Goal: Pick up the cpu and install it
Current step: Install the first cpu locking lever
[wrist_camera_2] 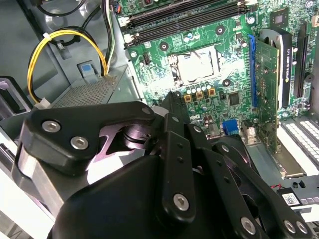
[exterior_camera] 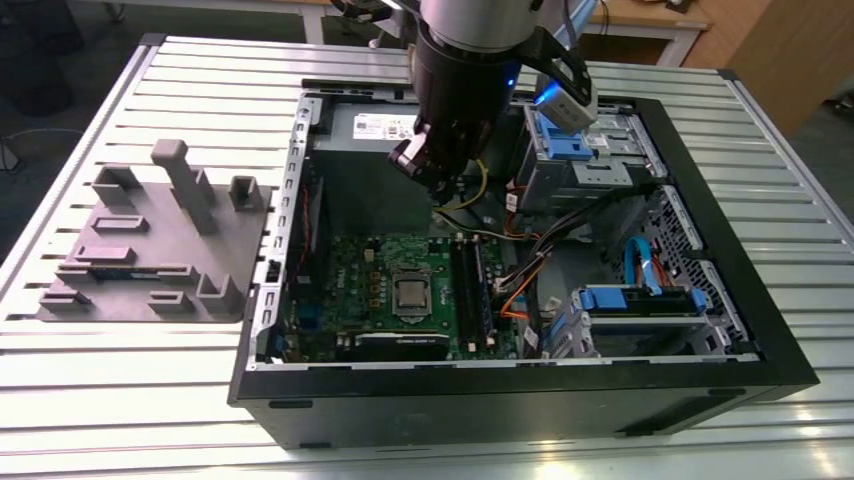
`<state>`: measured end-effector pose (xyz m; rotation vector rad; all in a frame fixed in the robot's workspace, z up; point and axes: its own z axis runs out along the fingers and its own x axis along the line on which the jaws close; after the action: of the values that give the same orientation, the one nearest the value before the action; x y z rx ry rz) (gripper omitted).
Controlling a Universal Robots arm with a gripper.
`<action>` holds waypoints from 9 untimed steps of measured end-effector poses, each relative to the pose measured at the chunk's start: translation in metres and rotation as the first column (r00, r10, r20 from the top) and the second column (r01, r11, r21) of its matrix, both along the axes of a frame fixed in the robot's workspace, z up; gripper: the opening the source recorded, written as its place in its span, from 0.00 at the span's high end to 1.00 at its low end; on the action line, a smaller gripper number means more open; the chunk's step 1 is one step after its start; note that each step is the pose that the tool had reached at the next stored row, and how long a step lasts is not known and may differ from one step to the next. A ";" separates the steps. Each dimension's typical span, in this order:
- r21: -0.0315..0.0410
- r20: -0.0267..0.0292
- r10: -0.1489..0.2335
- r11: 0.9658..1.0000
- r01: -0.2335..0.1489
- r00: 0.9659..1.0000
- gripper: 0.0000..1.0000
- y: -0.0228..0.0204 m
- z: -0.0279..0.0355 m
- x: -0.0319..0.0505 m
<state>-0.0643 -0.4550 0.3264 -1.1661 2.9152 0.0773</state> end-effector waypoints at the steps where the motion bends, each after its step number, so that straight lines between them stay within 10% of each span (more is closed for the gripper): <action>1: 0.000 0.000 0.000 1.000 0.000 1.000 0.90 0.0000 0.0000 0.0000; 9: 0.000 0.000 0.000 1.000 0.000 1.000 0.90 -0.0064 0.0000 0.0000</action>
<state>-0.0643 -0.4614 0.3264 -1.1661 2.9152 0.0773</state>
